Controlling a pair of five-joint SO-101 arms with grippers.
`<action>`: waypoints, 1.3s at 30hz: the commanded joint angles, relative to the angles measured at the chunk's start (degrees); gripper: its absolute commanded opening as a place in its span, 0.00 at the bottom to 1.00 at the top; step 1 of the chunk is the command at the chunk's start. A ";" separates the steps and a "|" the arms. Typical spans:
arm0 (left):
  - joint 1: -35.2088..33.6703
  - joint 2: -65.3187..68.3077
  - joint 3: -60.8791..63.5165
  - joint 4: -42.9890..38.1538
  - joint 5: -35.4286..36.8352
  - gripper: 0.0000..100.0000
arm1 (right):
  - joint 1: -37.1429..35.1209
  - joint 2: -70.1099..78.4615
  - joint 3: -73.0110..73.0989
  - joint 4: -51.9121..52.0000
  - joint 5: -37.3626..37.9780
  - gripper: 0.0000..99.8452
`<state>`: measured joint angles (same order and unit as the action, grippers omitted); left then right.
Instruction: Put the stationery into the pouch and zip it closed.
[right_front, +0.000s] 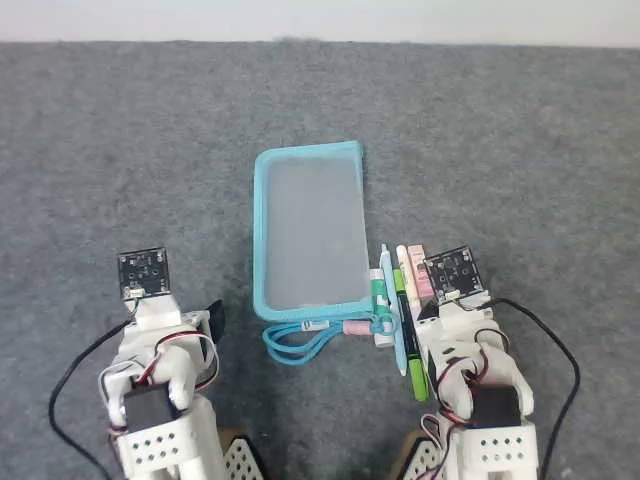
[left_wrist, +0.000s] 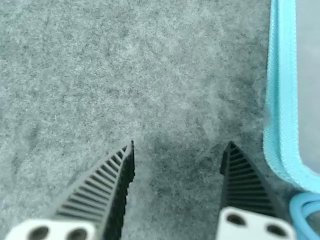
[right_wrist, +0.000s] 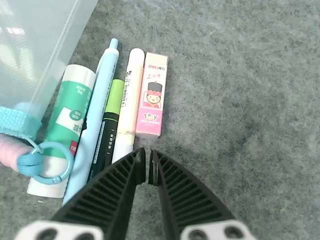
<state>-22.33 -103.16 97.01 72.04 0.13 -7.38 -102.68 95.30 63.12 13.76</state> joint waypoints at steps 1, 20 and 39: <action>-0.18 -1.14 -0.40 0.35 0.88 0.27 | 0.04 -1.01 1.23 0.13 -0.35 0.02; -0.18 -1.14 -0.40 0.35 0.88 0.27 | 0.04 -1.01 1.23 0.13 -0.35 0.02; -0.26 -1.14 -0.40 0.26 0.70 0.27 | -0.75 -1.01 1.23 0.13 -0.88 0.02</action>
<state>-22.42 -103.16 97.01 72.04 0.13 -7.38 -102.68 95.30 63.12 13.76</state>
